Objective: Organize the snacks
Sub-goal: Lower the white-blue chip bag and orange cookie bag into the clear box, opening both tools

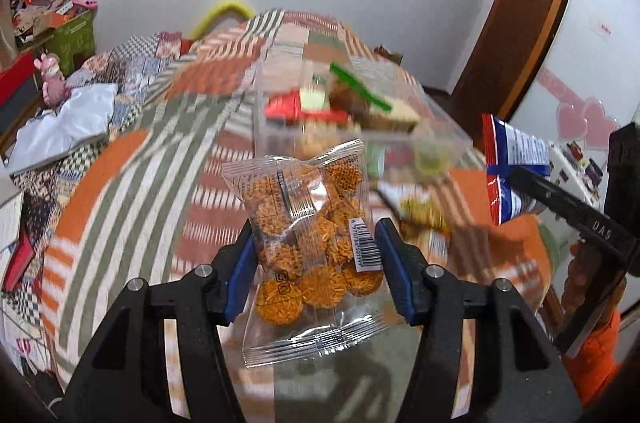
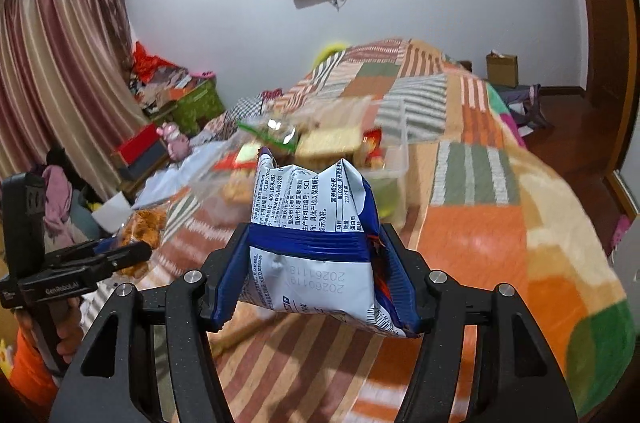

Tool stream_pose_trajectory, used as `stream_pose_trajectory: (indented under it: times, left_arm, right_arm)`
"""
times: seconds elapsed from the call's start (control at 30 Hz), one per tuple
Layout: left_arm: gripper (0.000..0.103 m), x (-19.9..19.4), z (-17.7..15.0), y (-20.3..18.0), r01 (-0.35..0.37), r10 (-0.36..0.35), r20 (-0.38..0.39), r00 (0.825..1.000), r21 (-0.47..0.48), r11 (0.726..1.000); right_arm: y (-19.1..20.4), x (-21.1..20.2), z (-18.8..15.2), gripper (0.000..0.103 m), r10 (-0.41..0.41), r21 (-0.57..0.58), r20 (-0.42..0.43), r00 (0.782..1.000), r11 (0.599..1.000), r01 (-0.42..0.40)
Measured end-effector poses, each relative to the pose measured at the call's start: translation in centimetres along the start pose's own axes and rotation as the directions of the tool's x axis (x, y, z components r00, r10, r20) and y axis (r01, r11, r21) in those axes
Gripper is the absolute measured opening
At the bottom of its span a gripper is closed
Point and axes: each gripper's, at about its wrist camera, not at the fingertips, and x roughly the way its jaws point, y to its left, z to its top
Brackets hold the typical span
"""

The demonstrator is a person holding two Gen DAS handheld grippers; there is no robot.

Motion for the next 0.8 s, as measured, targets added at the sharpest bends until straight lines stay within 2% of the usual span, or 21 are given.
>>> stream_pose_trajectory:
  times: [0.23, 0.37, 0.6, 0.8]
  left_arm:
    - [0.057, 2.3, 4.4, 0.1, 0.015, -0.014, 0.039, 0.999, -0.024, 1.0]
    - [0.057, 4.1, 6.5, 0.5, -0.013, 0.014, 0.046, 0.999, -0.024, 1.0]
    - [0.057, 7.4, 9.2, 1.1, -0.051, 0.051, 0.025, 0.998, -0.017, 0.999]
    - [0.057, 10.1, 10.5, 1.8, -0.075, 0.075, -0.011, 0.997, -0.021, 0.997]
  right_arm:
    - [-0.2, 1.6, 2.5, 0.059, -0.012, -0.011, 0.034, 0.999, 1.0, 0.013]
    - [-0.3, 2.7, 3.7, 0.059, -0.026, -0.016, 0.035, 0.999, 1.0, 0.027]
    - [-0.8, 5.4, 5.8, 0.059, -0.065, -0.028, 0.024, 0.998, 0.997, 0.065]
    - [-0.4, 8.1, 6.6, 0.059, -0.093, -0.086, 0.0, 0.996, 0.992, 0.092]
